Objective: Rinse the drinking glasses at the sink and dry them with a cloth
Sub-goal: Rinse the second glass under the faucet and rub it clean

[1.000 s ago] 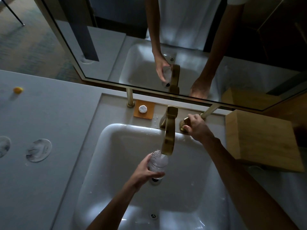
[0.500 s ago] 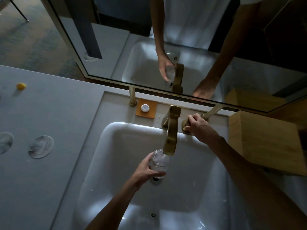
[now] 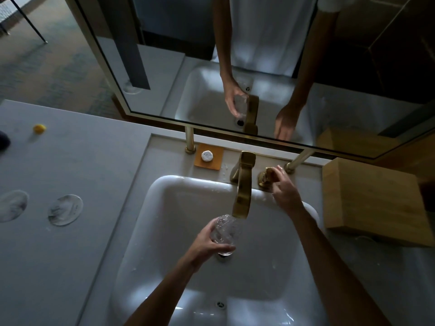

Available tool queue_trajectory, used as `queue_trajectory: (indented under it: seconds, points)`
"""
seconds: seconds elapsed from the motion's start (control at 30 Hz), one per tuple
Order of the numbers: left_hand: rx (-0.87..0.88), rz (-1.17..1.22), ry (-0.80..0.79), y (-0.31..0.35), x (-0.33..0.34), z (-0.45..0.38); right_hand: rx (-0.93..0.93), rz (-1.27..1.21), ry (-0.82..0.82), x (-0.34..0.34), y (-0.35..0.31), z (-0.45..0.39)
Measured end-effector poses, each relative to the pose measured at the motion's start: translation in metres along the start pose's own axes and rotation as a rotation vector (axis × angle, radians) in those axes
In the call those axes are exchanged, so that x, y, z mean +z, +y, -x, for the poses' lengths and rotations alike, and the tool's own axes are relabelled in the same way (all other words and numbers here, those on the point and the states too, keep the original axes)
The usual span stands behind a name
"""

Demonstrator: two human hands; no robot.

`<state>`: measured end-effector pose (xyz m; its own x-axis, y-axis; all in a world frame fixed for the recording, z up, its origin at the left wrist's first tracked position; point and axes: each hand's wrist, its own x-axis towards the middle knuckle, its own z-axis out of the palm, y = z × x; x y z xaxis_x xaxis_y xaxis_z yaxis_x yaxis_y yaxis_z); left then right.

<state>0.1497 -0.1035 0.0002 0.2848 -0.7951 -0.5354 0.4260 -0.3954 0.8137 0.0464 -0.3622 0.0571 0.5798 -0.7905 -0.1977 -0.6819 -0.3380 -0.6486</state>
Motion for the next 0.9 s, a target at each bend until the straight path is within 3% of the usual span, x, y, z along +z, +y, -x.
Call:
queue_trajectory:
  seconds: [0.13, 0.33, 0.43, 0.9]
  points:
    - [0.019, -0.011, 0.0, 0.0, 0.001, 0.011, 0.2, -0.195, 0.107, 0.021, 0.018, 0.063]
    - [0.039, 0.017, -0.033, 0.001, 0.006, 0.037, 0.326, -0.675, -0.383, 0.058, 0.015, 0.16]
    - [0.03, 0.016, -0.063, 0.001, 0.007, 0.05, 0.272, -0.949, -0.484, 0.064, 0.001, 0.192]
    - [0.098, -0.018, -0.155, 0.011, -0.004, 0.108, 0.051, -0.75, -0.284, 0.054, -0.052, 0.239]
